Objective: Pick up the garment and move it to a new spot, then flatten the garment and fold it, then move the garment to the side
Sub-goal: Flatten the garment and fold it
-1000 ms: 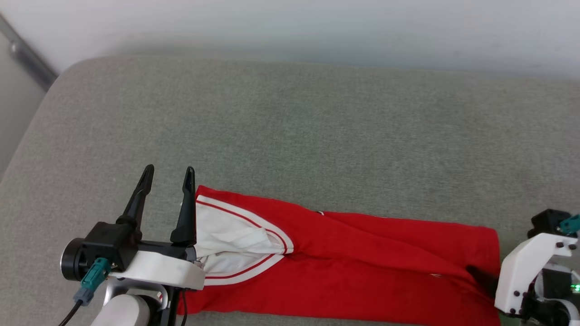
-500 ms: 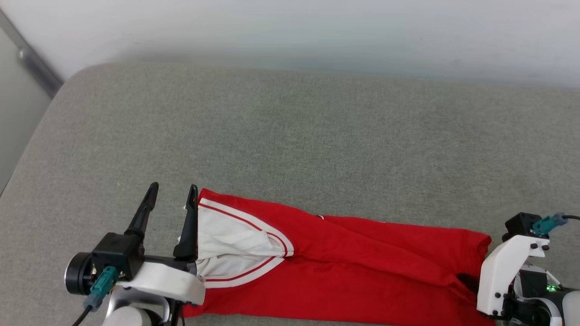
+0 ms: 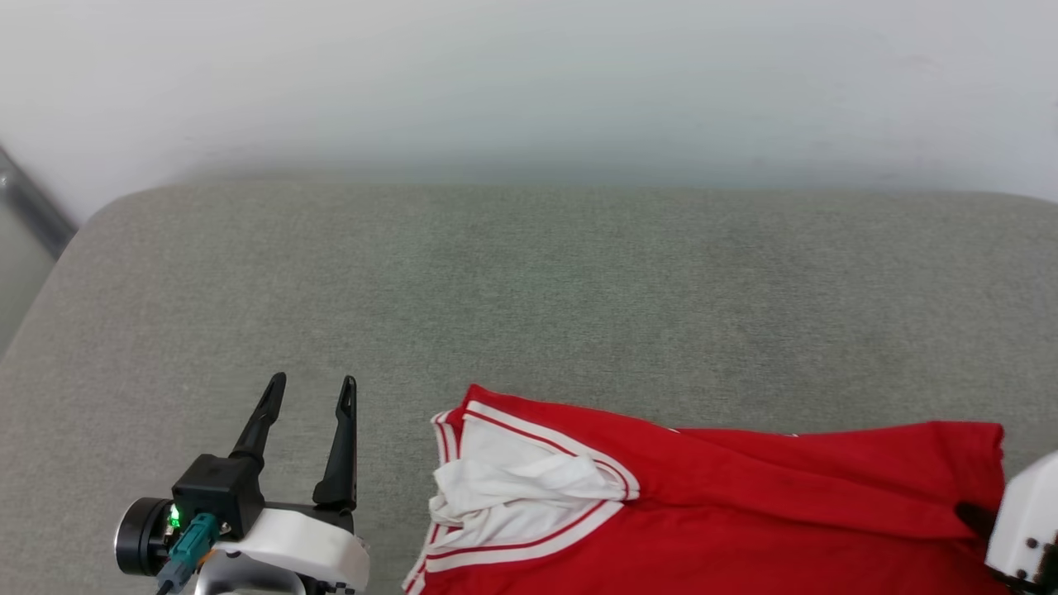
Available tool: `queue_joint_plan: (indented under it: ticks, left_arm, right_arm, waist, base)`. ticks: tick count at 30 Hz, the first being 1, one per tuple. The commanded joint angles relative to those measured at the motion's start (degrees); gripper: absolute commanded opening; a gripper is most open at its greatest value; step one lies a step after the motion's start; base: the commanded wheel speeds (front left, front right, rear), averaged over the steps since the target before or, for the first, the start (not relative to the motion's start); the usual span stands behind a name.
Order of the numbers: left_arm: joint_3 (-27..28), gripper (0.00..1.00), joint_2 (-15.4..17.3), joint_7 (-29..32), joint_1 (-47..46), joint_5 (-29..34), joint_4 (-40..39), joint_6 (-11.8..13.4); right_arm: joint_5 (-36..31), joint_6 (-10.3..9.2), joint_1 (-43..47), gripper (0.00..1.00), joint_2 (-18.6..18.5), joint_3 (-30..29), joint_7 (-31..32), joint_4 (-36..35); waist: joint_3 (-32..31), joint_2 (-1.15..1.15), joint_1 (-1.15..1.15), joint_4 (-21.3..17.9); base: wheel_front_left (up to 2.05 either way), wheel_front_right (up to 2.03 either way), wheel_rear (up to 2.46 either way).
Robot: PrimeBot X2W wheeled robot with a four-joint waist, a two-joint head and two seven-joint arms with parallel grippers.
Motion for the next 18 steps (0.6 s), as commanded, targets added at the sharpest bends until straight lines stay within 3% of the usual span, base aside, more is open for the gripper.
queue_joint_plan:
  ticks: [1,6,9,12,18]
  left_arm:
    - [-0.1,1.00,0.1,0.0,0.8,-0.1,-0.4,0.1]
    - [-0.3,1.00,0.2,0.3,1.6,-0.2,-0.8,0.5]
    - [-0.6,1.00,0.1,0.5,1.5,-0.3,-1.0,0.5]
    - [-0.9,1.00,0.0,0.5,1.1,-0.3,-1.2,0.4]
    - [-2.1,1.00,0.1,1.0,-0.6,0.3,-0.7,-0.8]
  right_arm:
    - [-0.4,-0.02,0.7,0.00,0.1,-1.7,0.6,-0.6]
    - [2.9,-0.02,-0.3,0.00,3.1,-5.8,3.6,-0.7]
    - [7.2,-0.02,-0.9,0.00,4.7,-4.9,5.6,-0.5]
    - [12.8,-0.02,-1.2,0.00,5.5,-3.0,6.5,0.9]
    - [32.3,-0.02,-3.0,0.00,5.6,6.5,2.4,8.7]
  waist:
    - [-0.5,0.00,0.00,-0.6]
    - [-0.8,0.00,0.00,-1.8]
    - [-0.9,0.00,0.00,-2.1]
    - [-0.8,0.00,0.00,-2.2]
    - [-0.6,0.00,0.00,-0.7]
  base:
    - [0.00,0.00,0.00]
    - [0.00,0.00,0.00]
    - [0.00,0.00,0.00]
    - [0.00,0.00,0.00]
    - [0.00,0.00,0.00]
